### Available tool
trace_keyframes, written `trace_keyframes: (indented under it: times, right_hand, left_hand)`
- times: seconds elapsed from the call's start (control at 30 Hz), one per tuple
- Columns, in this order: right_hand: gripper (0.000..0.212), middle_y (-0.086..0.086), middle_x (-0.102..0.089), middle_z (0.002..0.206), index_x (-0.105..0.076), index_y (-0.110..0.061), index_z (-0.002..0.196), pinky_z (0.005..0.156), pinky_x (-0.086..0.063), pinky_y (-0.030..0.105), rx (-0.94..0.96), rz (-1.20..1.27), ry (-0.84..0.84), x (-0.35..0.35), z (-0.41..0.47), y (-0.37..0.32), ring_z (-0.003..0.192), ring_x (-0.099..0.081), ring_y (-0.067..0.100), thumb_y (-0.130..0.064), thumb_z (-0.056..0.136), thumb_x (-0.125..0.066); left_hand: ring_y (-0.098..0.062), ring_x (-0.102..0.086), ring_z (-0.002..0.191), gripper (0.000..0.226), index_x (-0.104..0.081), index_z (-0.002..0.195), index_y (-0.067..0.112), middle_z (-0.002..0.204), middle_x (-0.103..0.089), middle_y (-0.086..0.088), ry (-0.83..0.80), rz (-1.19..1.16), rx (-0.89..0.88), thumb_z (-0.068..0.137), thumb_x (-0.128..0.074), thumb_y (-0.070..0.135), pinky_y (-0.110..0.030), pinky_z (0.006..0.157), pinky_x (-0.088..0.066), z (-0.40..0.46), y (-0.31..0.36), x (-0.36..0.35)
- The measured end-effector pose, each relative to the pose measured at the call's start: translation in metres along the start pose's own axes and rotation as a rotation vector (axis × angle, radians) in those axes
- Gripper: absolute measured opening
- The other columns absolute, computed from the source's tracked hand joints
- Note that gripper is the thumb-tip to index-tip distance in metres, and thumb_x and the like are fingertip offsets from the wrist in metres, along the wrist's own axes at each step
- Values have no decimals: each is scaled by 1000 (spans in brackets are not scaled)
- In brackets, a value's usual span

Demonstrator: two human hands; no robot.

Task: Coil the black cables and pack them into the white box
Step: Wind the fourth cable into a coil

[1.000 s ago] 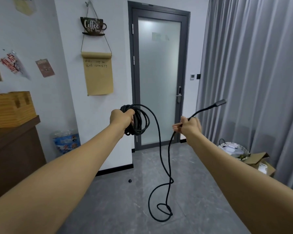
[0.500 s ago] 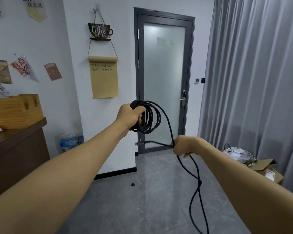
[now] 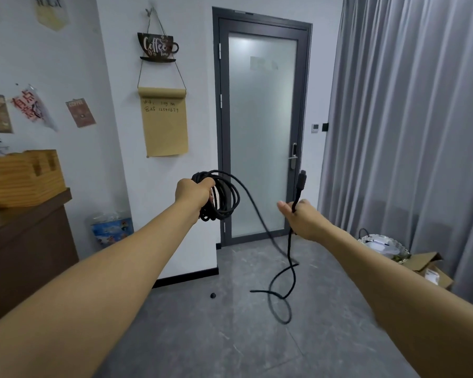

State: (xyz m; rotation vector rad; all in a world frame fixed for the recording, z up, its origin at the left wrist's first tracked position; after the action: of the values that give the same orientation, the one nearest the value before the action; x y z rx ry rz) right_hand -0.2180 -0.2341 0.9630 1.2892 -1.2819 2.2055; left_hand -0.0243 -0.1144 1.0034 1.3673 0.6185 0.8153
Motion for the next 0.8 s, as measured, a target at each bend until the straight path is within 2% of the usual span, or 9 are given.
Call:
trace_keyframes:
  times: [0.07,0.17,0.33,0.47,0.53,0.6,0.7,0.73,0.8]
  right_hand:
    - [55,4,-42,69,-48,-12,69,61,-39,30,-119,13,100,7,1,4,57,-42,17,-53,97,-24]
    - [56,10,-53,63,-62,4,89,48,-41,28,-379,534,155,14,3,13,52,-47,21,-45,98,-37]
    - [18,17,-53,78,-53,3,109,45,-56,31,-640,1128,216,15,3,21,55,-52,22,-7,95,-52]
    - [30,24,-51,128,-47,2,123,75,-57,32,-669,1125,195,6,4,11,97,-65,30,3,94,-45]
    - [30,23,-55,122,-48,1,124,84,-55,33,-616,1084,161,-1,4,-6,101,-65,28,-1,95,-45]
    - [26,15,-59,104,-52,-3,120,74,-51,29,-484,998,60,-8,7,-24,84,-63,19,-11,96,-47]
    - [32,2,-63,100,-58,-10,111,94,-35,33,-320,883,-109,-17,8,-45,88,-59,13,-33,99,-40]
    - [35,2,-65,95,-60,-11,102,94,-33,33,-293,868,-157,-20,8,-49,86,-60,13,-37,99,-37]
    - [42,3,-64,78,-60,-11,84,75,-36,27,-253,871,-206,-25,7,-52,73,-61,15,-40,100,-34]
  left_hand:
    - [-17,-49,53,24,-50,63,10,59,-52,-2,36,-6,11,84,-58,16,-24,55,-41,2,-1,2]
    - [-17,-50,51,24,-50,62,9,58,-52,-3,93,-13,21,85,-57,14,-25,53,-41,5,-3,8]
    - [-17,-49,53,25,-50,62,10,58,-52,-3,41,-18,1,85,-57,16,-25,57,-42,3,-1,12]
    - [-15,-48,50,28,-48,59,14,49,-50,3,-104,-7,-24,85,-58,17,-24,55,-39,-5,5,8]
    - [-14,-48,48,29,-48,57,15,43,-48,6,-158,-13,-36,84,-59,16,-24,56,-40,-8,6,5]
    - [-12,-47,47,28,-48,58,16,43,-47,8,-202,-15,-39,83,-59,16,-24,57,-39,-10,7,1]
    - [-11,-48,45,28,-48,60,17,47,-48,7,-249,-18,-41,85,-59,17,-21,52,-38,-14,6,-4]
    - [-11,-48,45,28,-49,59,17,47,-49,7,-253,-31,-36,85,-59,17,-20,50,-39,-14,5,-4]
    - [-11,-49,44,29,-49,59,16,44,-49,7,-246,-41,-25,86,-60,18,-21,51,-40,-13,4,-2]
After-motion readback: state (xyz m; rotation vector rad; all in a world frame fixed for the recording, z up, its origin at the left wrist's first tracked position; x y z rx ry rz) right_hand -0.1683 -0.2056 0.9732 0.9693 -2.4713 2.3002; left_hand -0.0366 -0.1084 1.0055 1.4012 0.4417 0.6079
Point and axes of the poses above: each hand's wrist, its own z-axis towards the middle knuckle, its own x-axis out of the back of the hand, y = z × x, the point moved 1 cm from there along z, towards the middle knuckle
